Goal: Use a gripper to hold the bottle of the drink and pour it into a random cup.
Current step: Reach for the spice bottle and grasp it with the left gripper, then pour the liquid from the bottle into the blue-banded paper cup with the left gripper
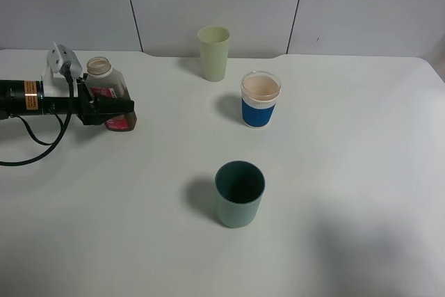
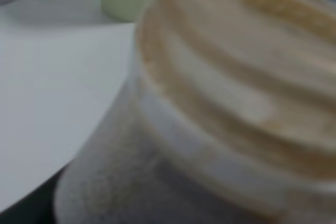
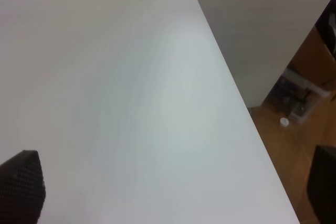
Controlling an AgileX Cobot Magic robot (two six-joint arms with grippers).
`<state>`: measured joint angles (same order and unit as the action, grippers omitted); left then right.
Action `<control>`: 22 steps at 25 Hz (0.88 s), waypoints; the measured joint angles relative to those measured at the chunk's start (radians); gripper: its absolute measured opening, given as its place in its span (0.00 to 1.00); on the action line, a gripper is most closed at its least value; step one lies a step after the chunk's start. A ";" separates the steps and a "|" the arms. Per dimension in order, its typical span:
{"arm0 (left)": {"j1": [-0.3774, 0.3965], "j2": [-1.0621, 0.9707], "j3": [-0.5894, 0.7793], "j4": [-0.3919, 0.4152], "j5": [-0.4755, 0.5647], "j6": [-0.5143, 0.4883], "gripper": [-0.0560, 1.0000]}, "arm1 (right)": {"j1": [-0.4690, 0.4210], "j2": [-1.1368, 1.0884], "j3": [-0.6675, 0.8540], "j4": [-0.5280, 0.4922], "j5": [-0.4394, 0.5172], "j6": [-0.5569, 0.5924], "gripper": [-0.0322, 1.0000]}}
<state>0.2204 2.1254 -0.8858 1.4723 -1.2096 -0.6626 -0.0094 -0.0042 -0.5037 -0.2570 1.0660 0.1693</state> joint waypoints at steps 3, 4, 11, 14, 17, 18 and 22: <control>0.000 0.000 0.000 0.016 0.000 0.000 0.62 | 0.000 0.000 0.000 0.000 0.000 0.000 1.00; 0.000 0.000 0.000 0.021 0.000 0.000 0.61 | 0.000 0.000 0.000 0.000 0.000 0.000 1.00; 0.000 0.000 0.000 0.035 0.000 -0.001 0.57 | 0.000 0.000 0.000 0.000 0.000 0.000 1.00; 0.000 0.000 0.000 0.039 0.001 -0.001 0.52 | 0.000 0.000 0.000 0.000 0.000 0.000 1.00; 0.000 0.000 0.000 0.041 0.001 -0.001 0.50 | 0.000 0.000 0.000 0.000 0.000 0.000 1.00; 0.000 0.000 0.000 0.041 0.001 -0.001 0.50 | 0.000 0.000 0.000 0.000 0.000 0.000 1.00; 0.000 0.000 0.000 0.041 0.001 0.000 0.43 | 0.000 0.000 0.000 0.000 0.000 0.000 1.00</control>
<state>0.2204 2.1254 -0.8858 1.5129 -1.2086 -0.6626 -0.0094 -0.0042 -0.5037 -0.2570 1.0660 0.1693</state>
